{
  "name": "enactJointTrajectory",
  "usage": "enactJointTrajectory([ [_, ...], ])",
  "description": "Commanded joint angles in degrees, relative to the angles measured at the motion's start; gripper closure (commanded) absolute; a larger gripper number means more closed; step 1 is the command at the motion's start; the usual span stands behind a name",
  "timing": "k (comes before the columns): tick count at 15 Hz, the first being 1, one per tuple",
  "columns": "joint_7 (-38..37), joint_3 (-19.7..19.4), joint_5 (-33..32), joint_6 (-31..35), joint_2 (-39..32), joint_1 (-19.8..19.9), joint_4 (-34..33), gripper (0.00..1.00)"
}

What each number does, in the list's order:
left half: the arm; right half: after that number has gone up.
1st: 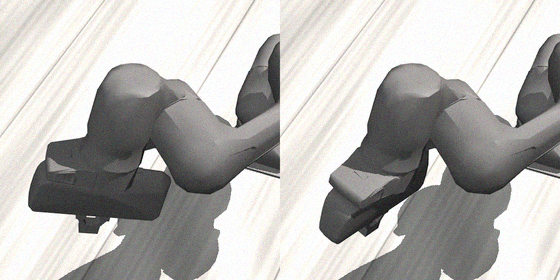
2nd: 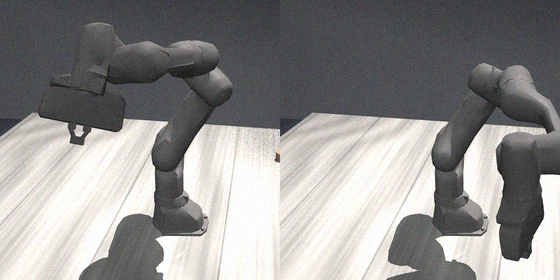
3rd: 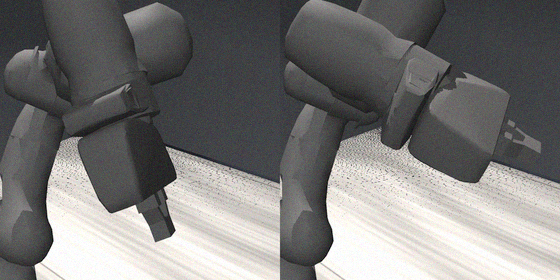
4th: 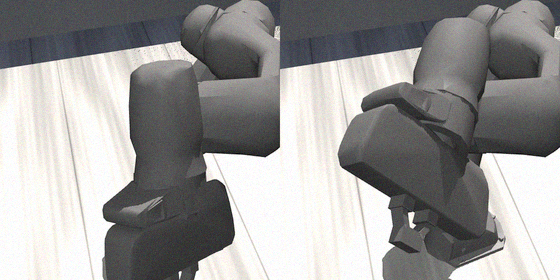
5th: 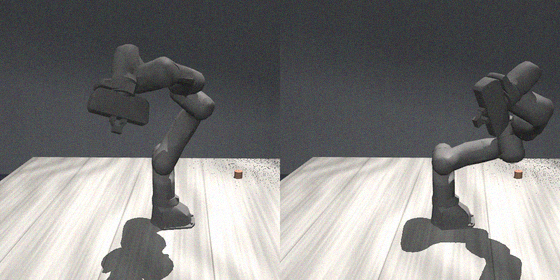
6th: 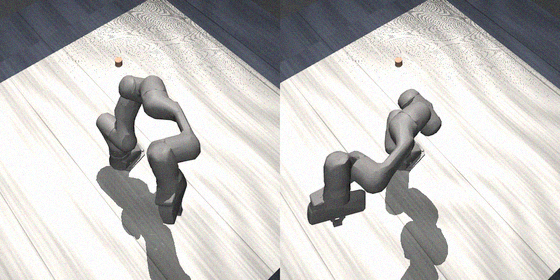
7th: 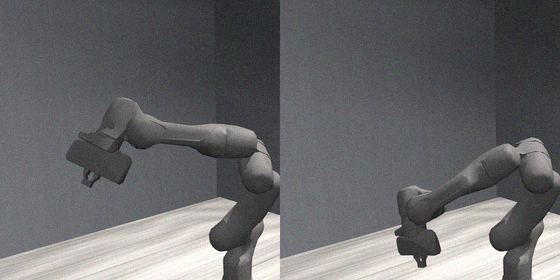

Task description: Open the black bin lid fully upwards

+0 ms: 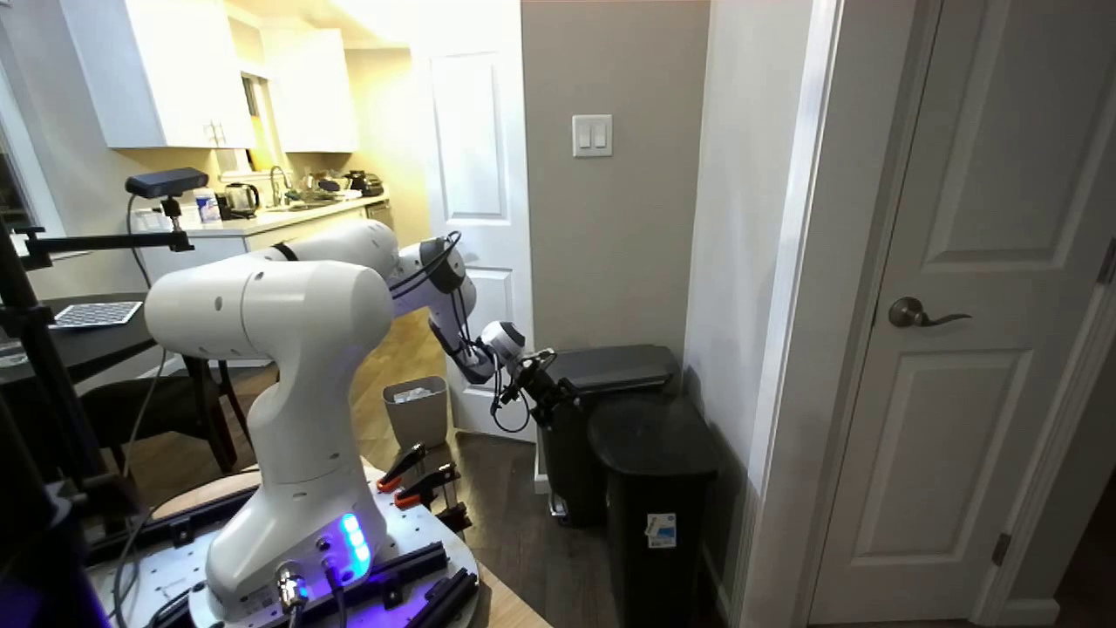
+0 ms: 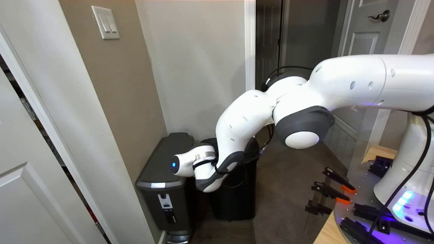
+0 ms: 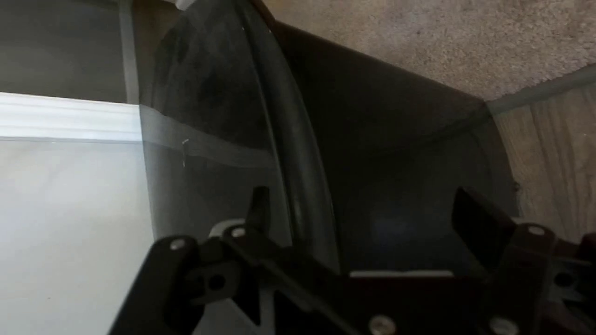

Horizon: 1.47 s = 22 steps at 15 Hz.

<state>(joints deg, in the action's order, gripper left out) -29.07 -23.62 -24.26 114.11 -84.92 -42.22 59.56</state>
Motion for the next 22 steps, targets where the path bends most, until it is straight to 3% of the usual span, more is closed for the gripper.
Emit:
enactJointTrajectory([
  [1, -3.9, -0.8, -4.0, -1.3, -0.2, -0.6, 1.9, 0.0],
  [4, -1.9, 0.8, -4.9, -0.9, -0.3, 0.7, 1.5, 0.0],
  [12, -2.2, 0.4, -3.4, -0.8, -0.3, 0.5, 1.2, 0.0],
  [18, -8.5, -1.5, -6.6, 2.5, -0.3, 2.0, 1.5, 0.0],
  [22, -10.9, 0.7, -10.7, 3.9, -0.3, 5.1, 0.2, 0.0],
])
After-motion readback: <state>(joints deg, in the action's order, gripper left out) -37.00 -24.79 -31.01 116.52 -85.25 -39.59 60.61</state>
